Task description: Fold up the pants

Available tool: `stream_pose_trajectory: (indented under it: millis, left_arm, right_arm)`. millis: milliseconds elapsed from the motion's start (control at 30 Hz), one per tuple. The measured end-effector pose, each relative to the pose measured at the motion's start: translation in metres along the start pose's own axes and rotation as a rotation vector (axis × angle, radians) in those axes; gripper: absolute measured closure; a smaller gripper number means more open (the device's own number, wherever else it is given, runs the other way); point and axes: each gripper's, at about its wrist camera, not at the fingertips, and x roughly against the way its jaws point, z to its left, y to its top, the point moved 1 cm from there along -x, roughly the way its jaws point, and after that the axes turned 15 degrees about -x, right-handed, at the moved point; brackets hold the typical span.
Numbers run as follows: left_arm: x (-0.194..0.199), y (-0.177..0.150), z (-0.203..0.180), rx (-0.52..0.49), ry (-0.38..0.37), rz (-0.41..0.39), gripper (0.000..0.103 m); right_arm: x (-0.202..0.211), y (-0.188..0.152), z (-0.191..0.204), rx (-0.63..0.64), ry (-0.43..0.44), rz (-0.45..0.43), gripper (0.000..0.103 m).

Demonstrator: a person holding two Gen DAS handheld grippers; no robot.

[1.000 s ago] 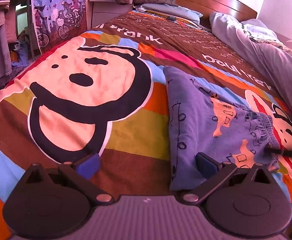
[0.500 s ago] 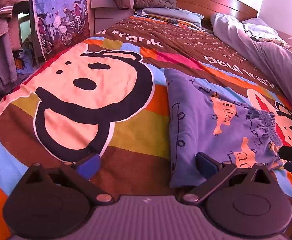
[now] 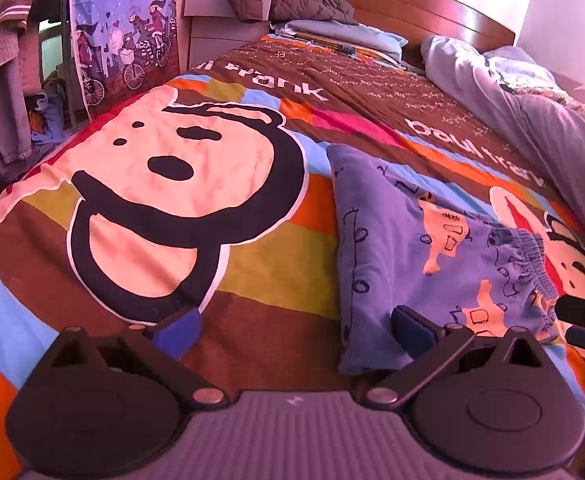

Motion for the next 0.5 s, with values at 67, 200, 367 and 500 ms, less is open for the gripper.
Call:
stream_pose_trajectory:
  millis: [67, 200, 367, 500]
  left_arm:
    - [0.003, 0.001, 0.003, 0.011, -0.026, -0.011, 0.0]
    - [0.011, 0.009, 0.01, -0.003, -0.135, -0.08, 0.0]
    - [-0.015, 0.028, 0.015, -0.014, -0.231, -0.074, 0.0]
    - [-0.039, 0.03, 0.028, 0.111, -0.322, -0.065, 0.0]
  right_arm:
    - [0.0, 0.001, 0.001, 0.004, 0.007, 0.002, 0.001]
    - [-0.001, 0.015, 0.005, 0.022, 0.061, 0.035, 0.001]
    - [-0.02, 0.053, 0.012, 0.14, 0.073, 0.036, 0.001]
    - [-0.055, 0.08, 0.001, 0.119, 0.169, 0.083, 0.001]
